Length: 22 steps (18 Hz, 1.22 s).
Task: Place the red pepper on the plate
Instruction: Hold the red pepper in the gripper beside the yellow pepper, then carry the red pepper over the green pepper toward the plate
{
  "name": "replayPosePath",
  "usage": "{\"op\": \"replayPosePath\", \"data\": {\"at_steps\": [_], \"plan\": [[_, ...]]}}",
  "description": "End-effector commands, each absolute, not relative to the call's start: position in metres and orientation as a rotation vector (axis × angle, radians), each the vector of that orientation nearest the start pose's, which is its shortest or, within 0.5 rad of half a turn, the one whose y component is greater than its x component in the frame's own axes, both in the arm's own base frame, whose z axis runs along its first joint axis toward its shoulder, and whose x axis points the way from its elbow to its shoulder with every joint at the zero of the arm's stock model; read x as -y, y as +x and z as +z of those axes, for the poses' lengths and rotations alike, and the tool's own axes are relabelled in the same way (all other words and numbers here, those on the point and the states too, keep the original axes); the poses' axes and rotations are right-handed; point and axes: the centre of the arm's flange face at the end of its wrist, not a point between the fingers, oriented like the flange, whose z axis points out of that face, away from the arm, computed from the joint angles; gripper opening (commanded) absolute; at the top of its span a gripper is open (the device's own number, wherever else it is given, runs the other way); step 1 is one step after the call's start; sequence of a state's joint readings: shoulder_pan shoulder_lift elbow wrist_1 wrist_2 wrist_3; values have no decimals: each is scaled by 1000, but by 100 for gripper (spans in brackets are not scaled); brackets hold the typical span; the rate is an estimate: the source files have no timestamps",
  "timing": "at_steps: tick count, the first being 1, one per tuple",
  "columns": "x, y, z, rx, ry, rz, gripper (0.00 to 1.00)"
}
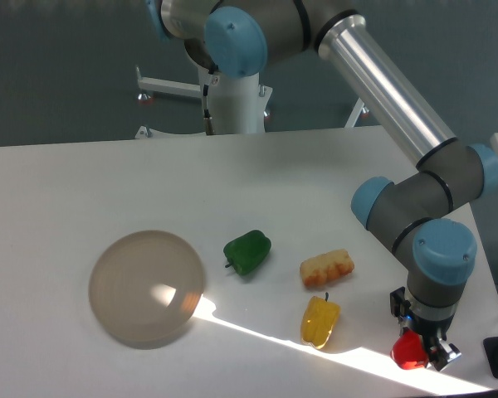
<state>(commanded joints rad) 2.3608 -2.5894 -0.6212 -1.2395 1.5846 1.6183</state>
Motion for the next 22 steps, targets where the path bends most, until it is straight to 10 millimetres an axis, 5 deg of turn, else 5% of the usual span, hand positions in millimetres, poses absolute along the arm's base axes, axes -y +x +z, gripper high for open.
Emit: {"op": "replayPosePath", "data": {"at_steps": [8,10,16,22], "plan": [[-711,-519,298,-1201,-2794,372,52],[-709,-506,315,-1188,-2822,312,52],[-699,-418,387,-1094,-2905,157,52],[-685,-307,416,-951,-3009,18,52]]}}
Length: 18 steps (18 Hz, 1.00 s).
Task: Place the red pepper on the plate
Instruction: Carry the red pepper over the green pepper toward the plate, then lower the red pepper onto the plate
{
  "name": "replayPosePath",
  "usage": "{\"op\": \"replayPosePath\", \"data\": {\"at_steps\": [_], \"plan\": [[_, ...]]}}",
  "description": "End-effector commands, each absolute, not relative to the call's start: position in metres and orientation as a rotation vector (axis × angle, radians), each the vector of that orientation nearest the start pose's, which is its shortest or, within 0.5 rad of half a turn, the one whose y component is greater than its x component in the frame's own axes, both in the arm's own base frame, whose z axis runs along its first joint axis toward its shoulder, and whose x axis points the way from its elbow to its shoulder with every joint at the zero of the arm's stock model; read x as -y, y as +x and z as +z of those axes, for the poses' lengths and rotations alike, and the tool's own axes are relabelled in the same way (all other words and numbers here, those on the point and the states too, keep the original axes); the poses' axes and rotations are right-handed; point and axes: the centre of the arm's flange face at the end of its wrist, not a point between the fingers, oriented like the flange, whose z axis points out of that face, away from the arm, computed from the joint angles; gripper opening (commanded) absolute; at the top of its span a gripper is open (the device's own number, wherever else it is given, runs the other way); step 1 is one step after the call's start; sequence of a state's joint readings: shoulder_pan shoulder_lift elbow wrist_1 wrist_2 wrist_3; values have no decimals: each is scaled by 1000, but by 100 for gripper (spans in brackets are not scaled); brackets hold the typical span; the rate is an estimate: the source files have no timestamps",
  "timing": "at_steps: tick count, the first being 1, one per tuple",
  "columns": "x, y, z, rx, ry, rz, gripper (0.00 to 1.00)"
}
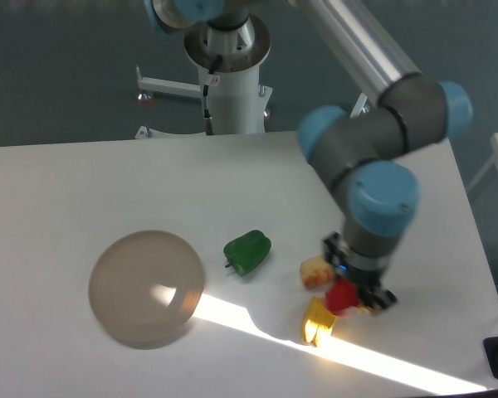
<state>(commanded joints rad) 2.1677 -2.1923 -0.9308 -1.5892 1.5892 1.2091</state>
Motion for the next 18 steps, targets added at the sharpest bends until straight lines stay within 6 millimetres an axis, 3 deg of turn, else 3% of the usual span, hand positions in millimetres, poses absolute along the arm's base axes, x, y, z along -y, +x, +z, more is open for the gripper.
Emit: {"op": "replayPosePath", "data": {"at_steps": [2,4,8,13,16,18], "plan": [[-686,-276,414,-894,-3037,-2,52],[-696,-231,409,-820,-3062,-26,52],[-707,-178,402,-682,-3093,-62,52],[-716,-140,382,-493,-3126,-121,52],[-730,-117,352,-305,-3146,-177,52],[-732,-107,332,-284,-3171,-217,52]]}}
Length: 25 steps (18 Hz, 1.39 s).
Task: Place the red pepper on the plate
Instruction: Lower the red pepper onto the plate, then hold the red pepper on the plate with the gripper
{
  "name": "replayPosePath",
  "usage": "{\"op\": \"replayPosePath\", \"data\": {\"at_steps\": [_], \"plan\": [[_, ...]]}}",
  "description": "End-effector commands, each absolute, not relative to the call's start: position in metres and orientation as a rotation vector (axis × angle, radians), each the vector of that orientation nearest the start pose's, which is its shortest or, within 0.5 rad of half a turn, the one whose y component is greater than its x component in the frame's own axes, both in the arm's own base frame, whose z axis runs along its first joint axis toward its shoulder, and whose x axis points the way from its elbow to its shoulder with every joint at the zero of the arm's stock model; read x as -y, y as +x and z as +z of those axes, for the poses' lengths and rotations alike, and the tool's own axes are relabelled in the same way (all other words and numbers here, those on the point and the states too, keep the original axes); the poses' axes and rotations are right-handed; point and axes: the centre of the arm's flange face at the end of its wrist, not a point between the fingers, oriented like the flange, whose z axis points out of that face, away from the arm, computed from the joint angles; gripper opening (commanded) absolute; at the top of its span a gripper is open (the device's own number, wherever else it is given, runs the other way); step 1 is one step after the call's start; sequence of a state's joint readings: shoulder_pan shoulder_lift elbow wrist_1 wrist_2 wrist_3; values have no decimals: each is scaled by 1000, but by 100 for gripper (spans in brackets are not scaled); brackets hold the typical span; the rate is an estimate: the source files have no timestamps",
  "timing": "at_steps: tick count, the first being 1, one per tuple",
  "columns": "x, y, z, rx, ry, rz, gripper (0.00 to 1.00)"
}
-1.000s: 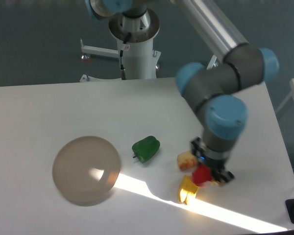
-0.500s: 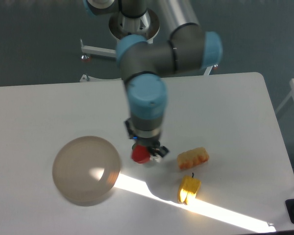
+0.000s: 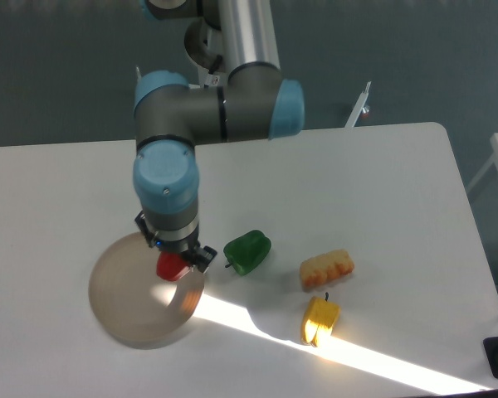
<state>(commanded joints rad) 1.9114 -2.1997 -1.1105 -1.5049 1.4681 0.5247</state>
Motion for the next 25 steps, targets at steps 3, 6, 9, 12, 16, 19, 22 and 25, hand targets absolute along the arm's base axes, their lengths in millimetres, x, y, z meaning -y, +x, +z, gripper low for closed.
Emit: {"op": "replayPosePath", "data": {"at_steps": [3,6,9,12,16,19,22,25], "plan": [[-729,-101,315,-261,-3191,-272,52],[-731,-98,291,-265,-3217,-320,52],[-733,-98,268,-286,-3240,-344,52],[-734,-98,263,-290,-3242,-350,52],[-734,-98,260,-298,-3241,-350,52],[-734,-98,259,-298,-3243,-352,52],[-734,-98,259,-298,-3241,-350,52],[-734,-98,260,-298,-3241,-350,53]]}}
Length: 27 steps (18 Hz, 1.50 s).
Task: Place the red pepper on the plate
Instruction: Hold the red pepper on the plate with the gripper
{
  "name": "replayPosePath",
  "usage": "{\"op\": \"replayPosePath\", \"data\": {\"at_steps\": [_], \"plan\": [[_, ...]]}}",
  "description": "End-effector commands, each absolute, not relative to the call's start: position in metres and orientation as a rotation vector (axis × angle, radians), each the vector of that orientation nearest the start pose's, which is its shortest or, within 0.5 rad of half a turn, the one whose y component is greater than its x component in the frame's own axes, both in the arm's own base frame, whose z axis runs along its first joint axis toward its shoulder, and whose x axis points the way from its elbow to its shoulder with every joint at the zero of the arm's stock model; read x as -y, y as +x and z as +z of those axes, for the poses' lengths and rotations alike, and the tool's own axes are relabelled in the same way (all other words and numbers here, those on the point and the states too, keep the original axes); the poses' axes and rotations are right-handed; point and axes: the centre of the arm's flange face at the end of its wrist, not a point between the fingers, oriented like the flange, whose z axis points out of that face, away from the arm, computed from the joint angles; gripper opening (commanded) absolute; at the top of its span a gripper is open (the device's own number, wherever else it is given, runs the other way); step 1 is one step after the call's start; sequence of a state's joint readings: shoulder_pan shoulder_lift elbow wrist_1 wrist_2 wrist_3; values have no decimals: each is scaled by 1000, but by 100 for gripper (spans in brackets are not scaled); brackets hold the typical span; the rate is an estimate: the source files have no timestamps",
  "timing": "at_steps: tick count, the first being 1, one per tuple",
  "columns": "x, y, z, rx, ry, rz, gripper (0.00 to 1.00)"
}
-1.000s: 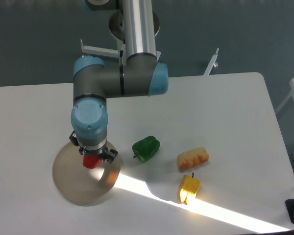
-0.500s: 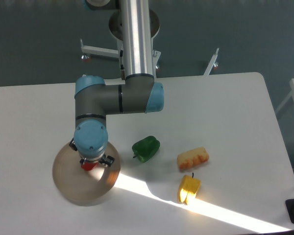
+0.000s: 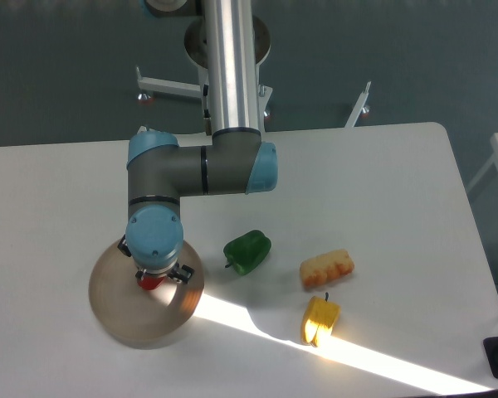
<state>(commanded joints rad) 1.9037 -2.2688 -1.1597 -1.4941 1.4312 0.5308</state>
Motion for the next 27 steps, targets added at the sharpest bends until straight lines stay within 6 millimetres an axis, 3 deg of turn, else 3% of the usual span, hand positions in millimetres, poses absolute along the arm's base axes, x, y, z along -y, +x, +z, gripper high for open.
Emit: {"op": "replayPosePath", "data": {"at_steps": [15,27], "plan": [[-735,-99,253,-298,-3249,-352,58],[-736,-98,253,-302,-3242,-339,78]]}}
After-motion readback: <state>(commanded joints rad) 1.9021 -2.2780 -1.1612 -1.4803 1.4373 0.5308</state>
